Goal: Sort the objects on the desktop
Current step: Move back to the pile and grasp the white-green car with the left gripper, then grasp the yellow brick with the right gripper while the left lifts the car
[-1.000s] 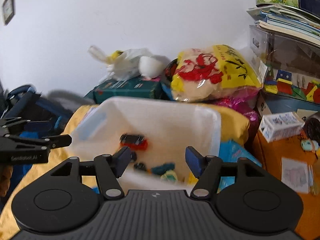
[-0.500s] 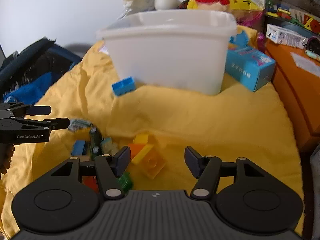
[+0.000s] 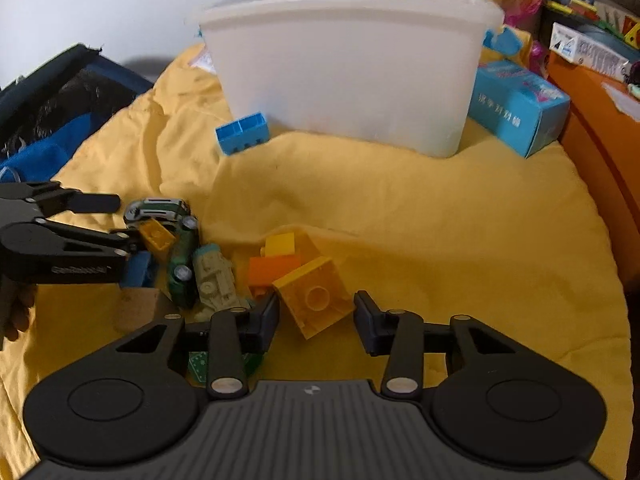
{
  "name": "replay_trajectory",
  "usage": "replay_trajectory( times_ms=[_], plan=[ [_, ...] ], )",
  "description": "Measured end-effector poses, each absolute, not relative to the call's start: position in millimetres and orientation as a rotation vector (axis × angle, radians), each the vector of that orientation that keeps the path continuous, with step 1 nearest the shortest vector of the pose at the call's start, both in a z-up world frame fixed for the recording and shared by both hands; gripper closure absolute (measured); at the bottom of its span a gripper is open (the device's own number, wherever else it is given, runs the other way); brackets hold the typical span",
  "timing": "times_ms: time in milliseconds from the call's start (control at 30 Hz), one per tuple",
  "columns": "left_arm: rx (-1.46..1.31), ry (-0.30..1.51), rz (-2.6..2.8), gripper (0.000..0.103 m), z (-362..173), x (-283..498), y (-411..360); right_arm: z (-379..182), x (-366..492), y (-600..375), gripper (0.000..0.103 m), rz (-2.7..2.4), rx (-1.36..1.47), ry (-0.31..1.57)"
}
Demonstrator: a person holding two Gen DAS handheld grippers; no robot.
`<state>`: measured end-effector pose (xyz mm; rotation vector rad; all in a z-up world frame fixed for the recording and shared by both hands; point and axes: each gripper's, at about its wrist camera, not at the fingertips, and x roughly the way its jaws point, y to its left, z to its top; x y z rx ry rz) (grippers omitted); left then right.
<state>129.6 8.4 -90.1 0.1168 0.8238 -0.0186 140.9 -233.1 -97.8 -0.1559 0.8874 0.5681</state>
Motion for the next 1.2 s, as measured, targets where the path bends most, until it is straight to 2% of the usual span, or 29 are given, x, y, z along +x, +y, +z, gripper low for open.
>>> replay_trajectory(
  times_ms=[167, 200, 633, 700, 800, 933, 967, 1067, 1200],
  plan=[
    [0.135, 0.813, -0.058, 0.066, -87, 130, -4, -86, 131, -243, 0.058, 0.585, -0.138, 0.865],
    [0.124, 0.81, -0.063, 0.067, -85, 129, -5, -83, 130, -245, 0.058, 0.585, -0.135, 0.859],
    [0.116, 0.773, -0.054, 0.069, -76, 119, 1, -71, 125, -259, 0.058, 0.573, -0.075, 0.835],
    [0.106, 0.785, -0.065, 0.067, -77, 122, 1, -71, 124, -259, 0.058, 0.574, -0.07, 0.839],
    [0.09, 0.852, -0.078, 0.048, -87, 133, -2, -73, 125, -258, 0.058, 0.58, -0.071, 0.851],
    [0.099, 0.821, -0.064, 0.045, -90, 143, -4, -73, 128, -254, 0.058, 0.582, -0.081, 0.854],
    [0.104, 0.813, -0.06, 0.046, -90, 145, -4, -71, 128, -253, 0.058, 0.584, -0.08, 0.85],
    [0.128, 0.808, -0.095, 0.067, -91, 150, -6, -71, 126, -254, 0.058, 0.585, -0.084, 0.848],
    [0.149, 0.786, -0.102, 0.069, -82, 146, -11, -71, 122, -256, 0.058, 0.578, -0.08, 0.846]
  ],
)
